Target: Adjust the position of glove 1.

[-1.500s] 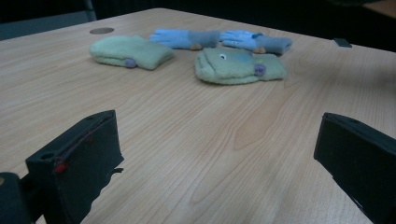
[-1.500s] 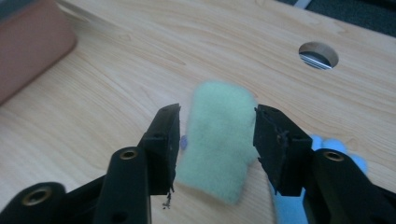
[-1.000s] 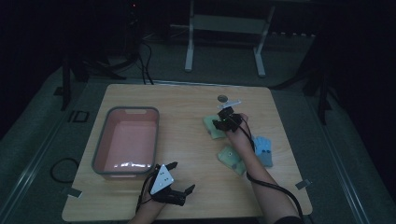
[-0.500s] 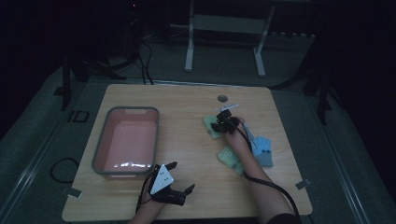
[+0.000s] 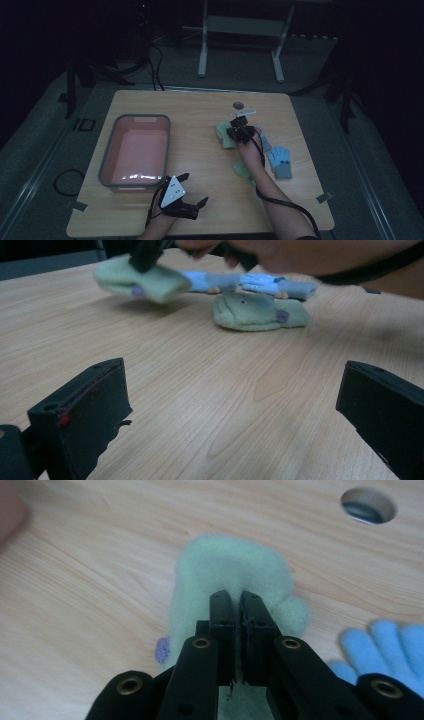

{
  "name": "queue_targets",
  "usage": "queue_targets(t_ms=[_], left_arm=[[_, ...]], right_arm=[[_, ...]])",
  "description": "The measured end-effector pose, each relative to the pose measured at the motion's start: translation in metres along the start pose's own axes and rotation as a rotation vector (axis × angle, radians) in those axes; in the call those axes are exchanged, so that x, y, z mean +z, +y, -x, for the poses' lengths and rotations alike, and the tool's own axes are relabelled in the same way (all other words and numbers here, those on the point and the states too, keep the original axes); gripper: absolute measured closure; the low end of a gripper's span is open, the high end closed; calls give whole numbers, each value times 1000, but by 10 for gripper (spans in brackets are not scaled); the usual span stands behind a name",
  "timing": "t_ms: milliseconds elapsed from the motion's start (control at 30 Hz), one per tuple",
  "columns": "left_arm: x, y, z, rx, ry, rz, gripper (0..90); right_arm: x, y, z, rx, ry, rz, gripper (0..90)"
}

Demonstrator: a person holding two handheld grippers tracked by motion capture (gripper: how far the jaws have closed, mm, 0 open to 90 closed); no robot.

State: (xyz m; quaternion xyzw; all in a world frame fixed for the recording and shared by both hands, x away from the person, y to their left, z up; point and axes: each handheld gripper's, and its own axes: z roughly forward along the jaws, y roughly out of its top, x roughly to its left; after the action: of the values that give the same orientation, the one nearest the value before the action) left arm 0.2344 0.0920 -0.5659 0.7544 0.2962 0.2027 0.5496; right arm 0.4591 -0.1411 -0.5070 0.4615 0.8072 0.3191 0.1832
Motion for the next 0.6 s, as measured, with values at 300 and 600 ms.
queue_targets(t_ms=[300,600], left_arm=[[-1,0,2,8,18,3,7],[-1,0,3,10,22,9,7]], right_arm=[[-56,-7,-31,102,58,82,859],[-89,-37,-66,119,42,108,859]])
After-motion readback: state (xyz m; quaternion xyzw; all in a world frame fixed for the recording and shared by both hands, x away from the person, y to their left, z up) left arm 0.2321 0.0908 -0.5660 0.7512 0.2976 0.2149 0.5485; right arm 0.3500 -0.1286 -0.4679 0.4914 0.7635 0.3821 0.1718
